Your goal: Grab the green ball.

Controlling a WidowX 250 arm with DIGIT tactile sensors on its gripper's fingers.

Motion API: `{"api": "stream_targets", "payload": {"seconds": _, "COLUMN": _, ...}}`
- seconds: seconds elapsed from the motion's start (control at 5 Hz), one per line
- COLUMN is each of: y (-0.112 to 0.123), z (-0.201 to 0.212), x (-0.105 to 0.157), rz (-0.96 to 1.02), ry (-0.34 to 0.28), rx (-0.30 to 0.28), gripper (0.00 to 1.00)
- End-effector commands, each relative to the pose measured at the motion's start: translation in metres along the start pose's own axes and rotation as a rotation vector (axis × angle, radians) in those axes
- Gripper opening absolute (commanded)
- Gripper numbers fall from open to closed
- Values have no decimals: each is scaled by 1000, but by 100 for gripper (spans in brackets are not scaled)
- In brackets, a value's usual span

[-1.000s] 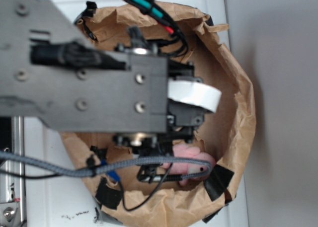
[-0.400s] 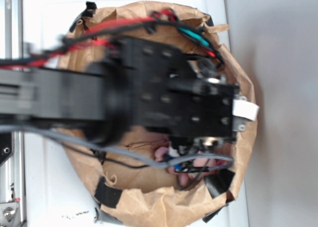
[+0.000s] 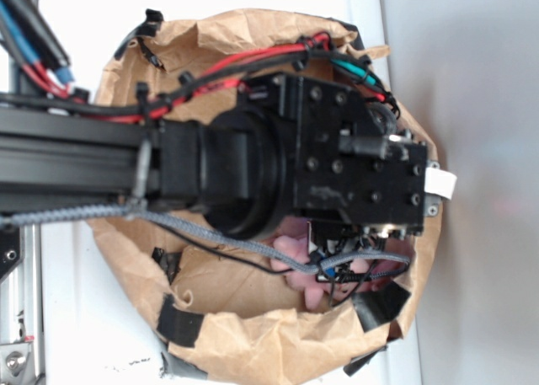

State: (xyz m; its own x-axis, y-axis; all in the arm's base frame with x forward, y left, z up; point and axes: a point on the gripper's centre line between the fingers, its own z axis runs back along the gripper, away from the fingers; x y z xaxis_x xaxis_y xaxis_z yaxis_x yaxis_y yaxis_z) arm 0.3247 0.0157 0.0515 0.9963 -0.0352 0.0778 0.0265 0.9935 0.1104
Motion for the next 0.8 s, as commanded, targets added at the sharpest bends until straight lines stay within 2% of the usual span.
{"api": "stream_targets", "payload": {"seconds": 0.0, "y": 4, "z": 7, "x": 11, "rz": 11, "ry": -59, "rx": 29, "gripper": 100}}
{"api": "stream_targets", "payload": {"seconds": 0.2, "y": 9, "z": 15, "x": -1, "rz": -23, "ry": -31, "rx": 15, "gripper": 100}}
{"api": "stream_targets", "payload": {"seconds": 0.6, "y": 18, "z": 29, "x": -17, "rz": -47, "ry": -14, "rx": -13, "gripper": 100}}
